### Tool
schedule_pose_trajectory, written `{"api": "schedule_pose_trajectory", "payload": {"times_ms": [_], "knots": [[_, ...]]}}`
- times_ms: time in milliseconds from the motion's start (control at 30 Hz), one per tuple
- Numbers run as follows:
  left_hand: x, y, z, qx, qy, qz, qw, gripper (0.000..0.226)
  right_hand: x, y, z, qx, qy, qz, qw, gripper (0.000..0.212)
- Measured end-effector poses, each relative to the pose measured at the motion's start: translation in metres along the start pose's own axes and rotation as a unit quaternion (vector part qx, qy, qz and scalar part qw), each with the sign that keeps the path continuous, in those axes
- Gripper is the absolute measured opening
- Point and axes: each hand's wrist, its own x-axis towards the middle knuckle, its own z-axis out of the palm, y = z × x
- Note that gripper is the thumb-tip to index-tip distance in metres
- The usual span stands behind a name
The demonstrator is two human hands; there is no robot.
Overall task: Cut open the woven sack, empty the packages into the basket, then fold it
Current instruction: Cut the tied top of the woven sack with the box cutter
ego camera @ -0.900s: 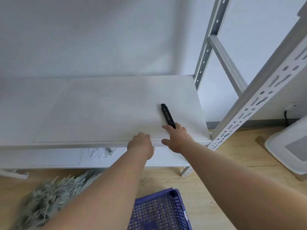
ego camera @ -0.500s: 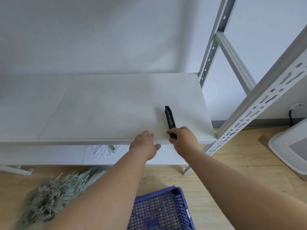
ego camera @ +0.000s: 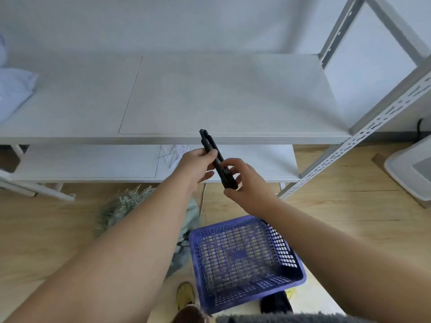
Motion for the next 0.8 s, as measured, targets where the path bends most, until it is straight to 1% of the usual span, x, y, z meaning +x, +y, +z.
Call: {"api": "schedule_pose_trajectory", "payload": {"times_ms": [67,100,200,300,433,533,667,733,800], "knots": [[-0.008,-0.01,-0.037,-0.022,0.013,-0.007,1.0,0.014,-0.003,-0.025,0.03,0.058,-0.005,0.028,0.998,0.054],[-0.012,-0.013,-0.053,-0.031,0.017,-0.012,0.999,0.012,-0.002,-0.035,0.042,0.101,-0.009,0.06,0.993,0.051],[-0.028,-0.019,-0.102,-0.063,0.019,-0.035,0.997,0.01,0.0,-0.069,0.075,0.217,-0.061,0.152,0.962,0.033],[-0.045,-0.022,-0.136,-0.07,0.005,-0.042,0.997,0.012,-0.005,-0.097,0.099,0.284,-0.092,0.173,0.939,0.024],[-0.063,-0.024,-0.153,-0.066,-0.031,-0.033,0.997,0.019,-0.015,-0.119,0.114,0.294,-0.1,0.184,0.933,0.026],[-0.073,-0.031,-0.16,-0.077,-0.022,-0.025,0.996,0.018,-0.02,-0.126,0.124,0.287,-0.104,0.185,0.934,0.027],[-0.087,-0.045,-0.165,-0.084,-0.013,-0.029,0.996,0.016,-0.03,-0.127,0.138,0.303,-0.107,0.2,0.926,0.029],[-0.094,-0.053,-0.159,-0.089,-0.028,-0.034,0.995,0.015,-0.038,-0.12,0.141,0.292,-0.093,0.218,0.926,0.036],[-0.098,-0.063,-0.146,-0.082,-0.046,-0.038,0.995,0.014,-0.048,-0.111,0.14,0.294,-0.061,0.242,0.923,0.043]]}}
